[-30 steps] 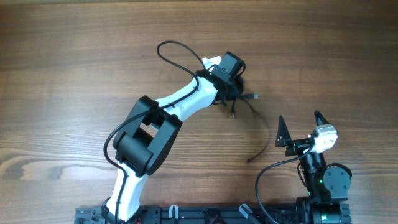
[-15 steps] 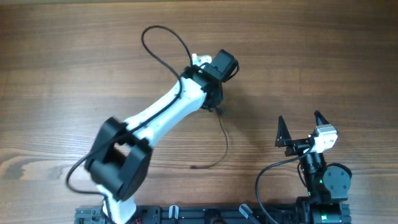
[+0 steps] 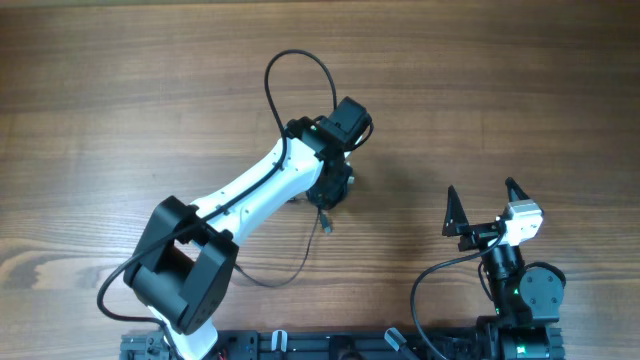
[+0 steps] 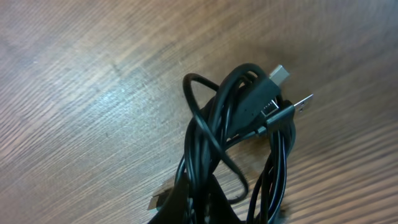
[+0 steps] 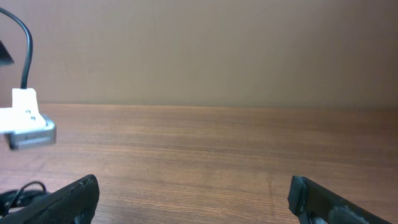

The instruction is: Untangle cables

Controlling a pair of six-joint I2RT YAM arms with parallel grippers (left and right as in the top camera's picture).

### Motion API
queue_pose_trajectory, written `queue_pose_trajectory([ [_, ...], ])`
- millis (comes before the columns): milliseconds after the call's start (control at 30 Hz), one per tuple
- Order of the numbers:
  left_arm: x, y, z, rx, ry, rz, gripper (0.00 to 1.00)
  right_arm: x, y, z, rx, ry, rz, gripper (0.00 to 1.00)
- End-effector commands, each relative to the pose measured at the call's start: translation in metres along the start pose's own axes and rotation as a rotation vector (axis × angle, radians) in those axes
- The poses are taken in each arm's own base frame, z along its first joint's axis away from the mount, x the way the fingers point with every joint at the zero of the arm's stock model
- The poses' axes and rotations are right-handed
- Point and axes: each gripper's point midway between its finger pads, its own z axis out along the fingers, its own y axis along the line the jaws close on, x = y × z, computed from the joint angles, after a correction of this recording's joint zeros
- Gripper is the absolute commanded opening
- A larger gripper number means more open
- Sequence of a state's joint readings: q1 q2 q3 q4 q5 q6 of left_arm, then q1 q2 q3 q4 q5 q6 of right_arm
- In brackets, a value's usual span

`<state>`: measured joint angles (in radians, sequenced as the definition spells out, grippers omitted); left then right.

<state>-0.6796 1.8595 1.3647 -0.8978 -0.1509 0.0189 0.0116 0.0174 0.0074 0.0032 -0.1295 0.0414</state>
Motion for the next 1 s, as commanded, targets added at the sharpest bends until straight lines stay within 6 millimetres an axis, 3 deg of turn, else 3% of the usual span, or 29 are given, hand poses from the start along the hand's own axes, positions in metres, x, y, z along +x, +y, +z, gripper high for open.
queue_pose_trajectory([
  [0,0.009,0.001,0.018,0.016,-0.011,0.085,0.25,-0.002,-0.002,0.000,0.014,-0.011,0.012,1.00],
  [33,0.010,0.003,0.019,0.016,-0.008,0.081,0.47,-0.002,-0.002,0.000,0.014,-0.011,0.012,1.00],
  [67,0.011,0.004,0.020,0.015,-0.003,0.078,0.75,-0.002,-0.002,0.000,0.014,-0.011,0.012,1.00],
  [167,0.010,0.006,0.020,0.014,-0.007,0.071,1.00,-0.002,-0.002,0.000,0.014,-0.011,0.012,1.00],
  [367,0.004,0.012,0.011,0.014,-0.039,-0.066,1.00,-0.002,-0.002,0.000,0.014,-0.011,0.012,1.00],
  [533,-0.003,0.015,-0.009,0.024,-0.100,-0.225,1.00,-0.002,-0.002,0.000,0.014,-0.011,0.012,1.00],
  [767,-0.011,0.036,-0.050,0.060,-0.206,-0.614,1.00,-0.002,-0.002,0.000,0.014,-0.011,0.012,1.00],
  [833,-0.009,0.047,-0.056,0.073,-0.214,-0.748,1.00,-0.002,-0.002,0.000,0.014,-0.011,0.012,1.00],
  [967,-0.008,0.050,-0.056,0.167,-0.184,-0.841,1.00,-0.002,-0.002,0.000,0.014,-0.011,0.012,1.00],
])
